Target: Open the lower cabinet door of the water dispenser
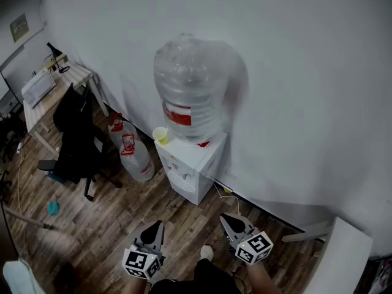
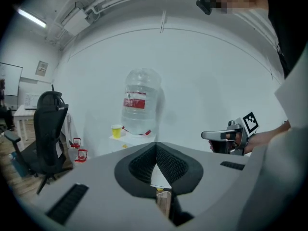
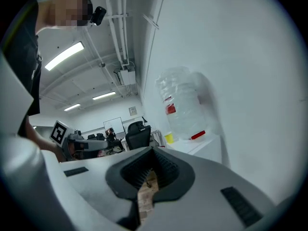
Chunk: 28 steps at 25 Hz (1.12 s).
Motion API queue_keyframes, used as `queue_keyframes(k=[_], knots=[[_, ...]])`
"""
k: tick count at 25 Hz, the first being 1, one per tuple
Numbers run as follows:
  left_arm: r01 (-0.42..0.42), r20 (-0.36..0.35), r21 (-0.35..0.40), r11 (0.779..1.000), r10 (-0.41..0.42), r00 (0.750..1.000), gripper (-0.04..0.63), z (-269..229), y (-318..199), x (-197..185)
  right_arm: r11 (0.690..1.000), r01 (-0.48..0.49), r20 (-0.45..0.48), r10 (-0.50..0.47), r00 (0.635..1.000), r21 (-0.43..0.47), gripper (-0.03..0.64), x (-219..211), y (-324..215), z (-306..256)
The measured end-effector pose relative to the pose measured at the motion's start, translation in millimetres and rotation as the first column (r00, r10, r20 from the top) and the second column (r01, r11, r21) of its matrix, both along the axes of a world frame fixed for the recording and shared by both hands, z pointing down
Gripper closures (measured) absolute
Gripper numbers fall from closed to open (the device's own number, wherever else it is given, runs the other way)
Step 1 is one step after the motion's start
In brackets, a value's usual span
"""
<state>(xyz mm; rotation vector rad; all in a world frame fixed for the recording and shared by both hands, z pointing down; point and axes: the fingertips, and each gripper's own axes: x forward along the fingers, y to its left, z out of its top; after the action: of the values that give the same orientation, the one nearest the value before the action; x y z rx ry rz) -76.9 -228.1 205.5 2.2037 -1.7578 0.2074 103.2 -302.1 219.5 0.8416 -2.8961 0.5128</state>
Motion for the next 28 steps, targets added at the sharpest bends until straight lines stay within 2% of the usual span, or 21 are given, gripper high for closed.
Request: queue_keyframes(k=[4, 10, 13, 18, 21, 28], knots=[[0.017, -0.003, -0.037, 0.999, -0.017, 1.000, 0.581, 11.4, -29.5, 7.4, 0.998, 0.053, -0.043, -0.054, 0.998, -0.014, 0.595, -5.3, -35.5, 25.0], [0.043, 0.010, -0.043, 0.998, -0.043, 0.999, 0.581, 37.2, -71.1, 13.6, 0.996, 0.086, -0.098, -0.089, 0.991, -0.032, 0.595, -5.7, -83.0, 68.1], [0.024, 0.021, -0.079, 0.997, -0.022, 1.000, 0.581, 54.8, -82.3, 21.5, 0.996, 0.077, -0.104, -0.081, 0.991, -0.042, 0.595, 3.7, -108.5, 86.7], [0.061, 0.071, -0.046, 0.997, -0.057, 0.996, 0.581, 89.8, -96.4, 4.2, 0.998, 0.057, -0.097, -0.061, 0.993, -0.039, 0.594, 1.6, -131.8, 122.9], [0.087, 0.057, -0.042, 0.995, -0.084, 0.995, 0.581, 114.0, -103.9, -11.9, 0.999, 0.026, -0.102, -0.030, 0.994, -0.048, 0.595, -0.8, -140.2, 148.8], [0.033, 0.043, -0.013, 0.999, -0.032, 0.999, 0.581, 200.8, -120.9, -29.2, 0.998, -0.045, -0.130, 0.037, 0.991, -0.052, 0.595, -18.4, -153.2, 251.7]])
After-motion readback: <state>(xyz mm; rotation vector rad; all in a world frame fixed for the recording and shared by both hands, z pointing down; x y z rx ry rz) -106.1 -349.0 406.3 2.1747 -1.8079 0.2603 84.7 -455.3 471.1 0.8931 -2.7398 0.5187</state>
